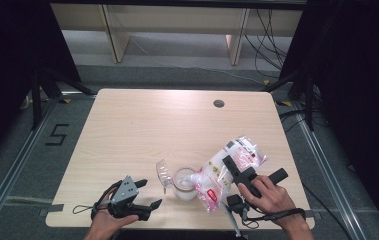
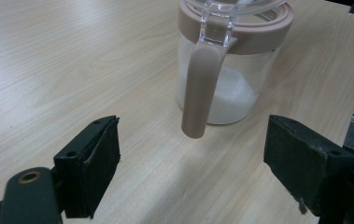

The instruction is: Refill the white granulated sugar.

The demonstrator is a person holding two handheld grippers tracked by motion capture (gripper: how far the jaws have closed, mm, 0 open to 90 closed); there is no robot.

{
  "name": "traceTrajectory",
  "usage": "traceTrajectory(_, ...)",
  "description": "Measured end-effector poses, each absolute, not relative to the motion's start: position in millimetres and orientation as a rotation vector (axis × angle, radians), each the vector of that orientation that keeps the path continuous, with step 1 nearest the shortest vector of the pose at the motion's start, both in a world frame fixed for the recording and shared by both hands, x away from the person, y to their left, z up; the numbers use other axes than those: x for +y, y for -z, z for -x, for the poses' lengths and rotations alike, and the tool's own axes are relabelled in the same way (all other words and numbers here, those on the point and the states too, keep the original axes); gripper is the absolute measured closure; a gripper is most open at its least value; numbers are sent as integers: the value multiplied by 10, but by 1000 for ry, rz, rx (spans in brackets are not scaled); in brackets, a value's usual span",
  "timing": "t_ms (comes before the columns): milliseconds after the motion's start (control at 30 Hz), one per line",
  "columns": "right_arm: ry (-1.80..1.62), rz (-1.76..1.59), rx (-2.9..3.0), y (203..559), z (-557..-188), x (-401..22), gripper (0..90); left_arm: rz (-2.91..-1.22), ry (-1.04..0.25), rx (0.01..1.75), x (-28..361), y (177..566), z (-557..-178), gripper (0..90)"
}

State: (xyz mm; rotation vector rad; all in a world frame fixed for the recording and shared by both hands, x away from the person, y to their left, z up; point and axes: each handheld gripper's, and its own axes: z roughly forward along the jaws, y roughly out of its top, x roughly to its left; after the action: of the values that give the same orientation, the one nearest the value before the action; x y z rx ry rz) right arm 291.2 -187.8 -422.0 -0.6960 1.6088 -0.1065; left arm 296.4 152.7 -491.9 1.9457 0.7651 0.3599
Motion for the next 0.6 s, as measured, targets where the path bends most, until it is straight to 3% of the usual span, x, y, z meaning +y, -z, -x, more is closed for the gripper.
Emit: traceTrajectory(600, 107, 687, 1609, 4231, -2923, -1887, 635, -1946, -362, 757, 1524, 4918, -2966, 180)
